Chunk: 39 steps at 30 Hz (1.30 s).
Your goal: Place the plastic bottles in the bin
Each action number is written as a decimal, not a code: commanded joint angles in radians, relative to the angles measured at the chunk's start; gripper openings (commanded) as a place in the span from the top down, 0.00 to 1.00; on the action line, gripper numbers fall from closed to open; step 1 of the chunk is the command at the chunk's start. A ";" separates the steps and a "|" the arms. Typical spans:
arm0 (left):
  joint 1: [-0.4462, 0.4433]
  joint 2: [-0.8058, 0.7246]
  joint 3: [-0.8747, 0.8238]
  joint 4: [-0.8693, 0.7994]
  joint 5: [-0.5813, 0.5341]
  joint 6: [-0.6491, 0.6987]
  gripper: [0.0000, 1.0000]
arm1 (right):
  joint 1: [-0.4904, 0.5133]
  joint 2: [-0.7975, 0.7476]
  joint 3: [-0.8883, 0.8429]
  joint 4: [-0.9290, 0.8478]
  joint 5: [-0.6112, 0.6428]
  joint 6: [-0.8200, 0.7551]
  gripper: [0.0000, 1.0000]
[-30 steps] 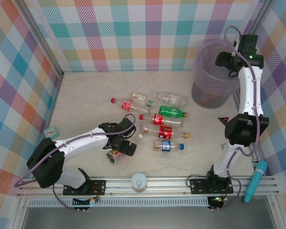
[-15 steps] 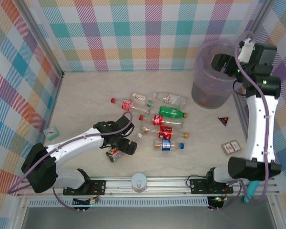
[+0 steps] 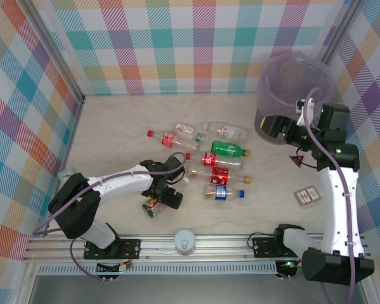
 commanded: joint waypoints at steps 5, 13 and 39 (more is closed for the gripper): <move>-0.009 0.076 0.021 0.031 0.002 0.000 0.17 | 0.006 -0.058 -0.198 0.072 -0.152 0.047 0.06; -0.009 0.115 0.066 -0.005 -0.006 0.011 0.30 | 0.115 -0.036 -0.388 0.180 -0.133 0.144 0.06; 0.057 -0.114 0.187 0.318 0.013 0.056 0.41 | 0.444 0.172 -0.443 0.599 -0.214 0.354 0.09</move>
